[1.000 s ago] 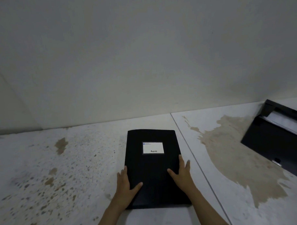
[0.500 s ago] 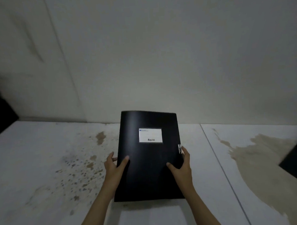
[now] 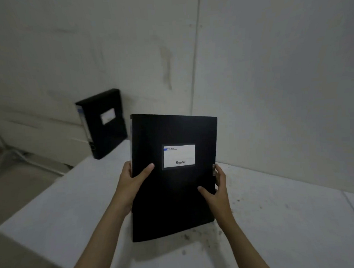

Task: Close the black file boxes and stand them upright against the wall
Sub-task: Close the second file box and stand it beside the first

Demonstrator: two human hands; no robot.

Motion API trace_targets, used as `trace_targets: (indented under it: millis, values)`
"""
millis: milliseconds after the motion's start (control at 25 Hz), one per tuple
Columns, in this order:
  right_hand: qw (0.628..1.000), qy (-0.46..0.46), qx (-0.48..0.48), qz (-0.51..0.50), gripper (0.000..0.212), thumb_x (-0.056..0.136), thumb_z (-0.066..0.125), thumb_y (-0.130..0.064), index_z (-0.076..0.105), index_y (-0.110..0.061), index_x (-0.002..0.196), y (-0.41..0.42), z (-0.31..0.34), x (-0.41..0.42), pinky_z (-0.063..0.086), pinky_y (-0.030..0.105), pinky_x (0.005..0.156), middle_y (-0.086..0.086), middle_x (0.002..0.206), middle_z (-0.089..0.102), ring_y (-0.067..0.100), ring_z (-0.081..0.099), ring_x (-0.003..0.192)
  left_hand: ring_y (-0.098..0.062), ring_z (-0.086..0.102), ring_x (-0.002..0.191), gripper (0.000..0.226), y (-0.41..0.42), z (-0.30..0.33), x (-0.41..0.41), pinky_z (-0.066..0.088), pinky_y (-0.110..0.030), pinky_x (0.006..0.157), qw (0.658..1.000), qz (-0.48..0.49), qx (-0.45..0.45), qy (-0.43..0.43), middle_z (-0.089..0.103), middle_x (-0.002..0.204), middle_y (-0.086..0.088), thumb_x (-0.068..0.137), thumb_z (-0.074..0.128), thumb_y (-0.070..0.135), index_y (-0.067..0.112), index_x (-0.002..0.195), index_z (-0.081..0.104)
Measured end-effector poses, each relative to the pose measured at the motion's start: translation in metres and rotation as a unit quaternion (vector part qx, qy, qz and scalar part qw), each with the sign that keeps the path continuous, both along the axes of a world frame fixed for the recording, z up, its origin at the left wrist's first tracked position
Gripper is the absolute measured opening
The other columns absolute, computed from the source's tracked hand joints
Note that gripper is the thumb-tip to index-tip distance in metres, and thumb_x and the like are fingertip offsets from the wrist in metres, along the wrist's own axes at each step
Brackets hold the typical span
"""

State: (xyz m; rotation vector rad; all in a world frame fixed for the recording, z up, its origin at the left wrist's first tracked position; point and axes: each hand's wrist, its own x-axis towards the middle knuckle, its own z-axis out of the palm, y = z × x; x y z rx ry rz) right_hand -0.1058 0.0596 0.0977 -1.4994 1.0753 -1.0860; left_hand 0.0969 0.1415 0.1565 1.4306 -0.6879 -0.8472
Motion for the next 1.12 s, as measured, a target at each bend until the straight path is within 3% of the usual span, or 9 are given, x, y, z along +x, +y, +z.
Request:
trace_targets:
  millis: [200, 400, 520, 680, 760, 880, 1000, 1040, 1120]
  values:
    - [0.998, -0.025, -0.006, 0.064, 0.076, 0.082, 0.064, -0.005, 0.023, -0.025, 0.142, 0.019, 0.015, 0.112, 0.033, 0.04, 0.112, -0.008, 0.142, 0.033, 0.014, 0.033, 0.133, -0.017, 0.062, 0.101, 0.048, 0.042, 0.009, 0.09, 0.051, -0.028, 0.075, 0.995, 0.084, -0.061, -0.004, 0.062, 0.112, 0.002, 0.077, 0.068, 0.032, 0.021, 0.12, 0.049]
    - [0.992, 0.017, -0.053, 0.109, 0.076, 0.084, 0.062, -0.009, 0.016, -0.029, 0.142, 0.019, 0.042, 0.197, 0.029, 0.047, 0.115, -0.011, 0.142, 0.027, 0.013, 0.028, 0.135, -0.017, 0.06, 0.099, 0.037, 0.055, 0.01, 0.148, 0.05, -0.03, 0.075, 0.985, 0.144, -0.096, 0.001, 0.061, 0.105, 0.004, 0.08, 0.066, 0.029, 0.022, 0.111, 0.048]
    - [0.983, 0.054, -0.126, 0.124, 0.081, 0.084, 0.061, -0.019, 0.008, -0.038, 0.142, 0.011, 0.065, 0.236, 0.022, 0.049, 0.117, -0.014, 0.149, 0.016, 0.013, 0.017, 0.141, -0.025, 0.06, 0.098, 0.028, 0.042, 0.001, 0.172, 0.053, -0.043, 0.081, 0.982, 0.171, -0.079, -0.025, 0.06, 0.103, -0.003, 0.08, 0.067, 0.032, 0.024, 0.097, 0.046]
    - [0.959, 0.074, -0.205, 0.179, 0.074, 0.086, 0.06, -0.02, 0.017, -0.047, 0.139, -0.004, 0.107, 0.286, 0.025, 0.044, 0.113, -0.006, 0.157, 0.001, 0.002, 0.007, 0.136, -0.029, 0.058, 0.096, 0.034, 0.009, -0.017, 0.198, 0.046, -0.058, 0.092, 0.975, 0.204, -0.046, -0.069, 0.06, 0.096, -0.005, 0.07, 0.066, 0.051, 0.032, 0.086, 0.043]
    - [0.944, 0.08, -0.226, 0.228, 0.072, 0.085, 0.062, -0.024, 0.021, -0.05, 0.137, -0.007, 0.118, 0.311, 0.028, 0.037, 0.108, -0.01, 0.157, -0.006, 0.002, 0.009, 0.135, -0.03, 0.052, 0.104, 0.032, -0.01, -0.026, 0.204, 0.04, -0.053, 0.097, 0.973, 0.213, -0.035, -0.081, 0.057, 0.1, -0.007, 0.075, 0.065, 0.049, 0.031, 0.09, 0.043]
    - [0.931, 0.098, -0.232, 0.264, 0.072, 0.082, 0.066, -0.026, 0.024, -0.043, 0.138, -0.014, 0.118, 0.342, 0.021, 0.028, 0.106, -0.007, 0.157, -0.012, 0.012, 0.009, 0.142, -0.027, 0.039, 0.109, 0.03, -0.035, -0.036, 0.21, 0.029, -0.037, 0.089, 0.973, 0.218, -0.021, -0.079, 0.05, 0.104, -0.011, 0.083, 0.061, 0.035, 0.021, 0.101, 0.041]
    - [0.933, 0.12, -0.224, 0.253, 0.064, 0.08, 0.069, -0.02, 0.033, -0.028, 0.132, -0.029, 0.109, 0.366, 0.024, 0.027, 0.105, -0.001, 0.157, -0.009, 0.018, 0.01, 0.144, -0.018, 0.033, 0.105, 0.03, -0.053, -0.049, 0.22, 0.03, -0.04, 0.089, 0.981, 0.188, -0.014, -0.056, 0.047, 0.096, -0.001, 0.086, 0.059, 0.03, 0.024, 0.105, 0.036]
    - [0.933, 0.129, -0.226, 0.25, 0.061, 0.08, 0.069, -0.018, 0.034, -0.025, 0.13, -0.033, 0.103, 0.372, 0.026, 0.028, 0.108, -0.001, 0.157, -0.009, 0.021, 0.01, 0.145, -0.019, 0.034, 0.105, 0.03, -0.058, -0.055, 0.224, 0.032, -0.04, 0.087, 0.983, 0.176, -0.015, -0.05, 0.047, 0.097, 0.0, 0.086, 0.058, 0.028, 0.025, 0.104, 0.035]
    - [0.93, 0.148, -0.231, 0.244, 0.056, 0.081, 0.066, -0.012, 0.032, -0.026, 0.124, -0.042, 0.088, 0.385, 0.031, 0.045, 0.113, -0.002, 0.157, -0.01, 0.03, 0.01, 0.145, -0.029, 0.044, 0.107, 0.031, -0.071, -0.066, 0.238, 0.038, -0.04, 0.082, 0.985, 0.163, -0.006, -0.063, 0.051, 0.106, -0.008, 0.087, 0.058, 0.023, 0.019, 0.107, 0.035]
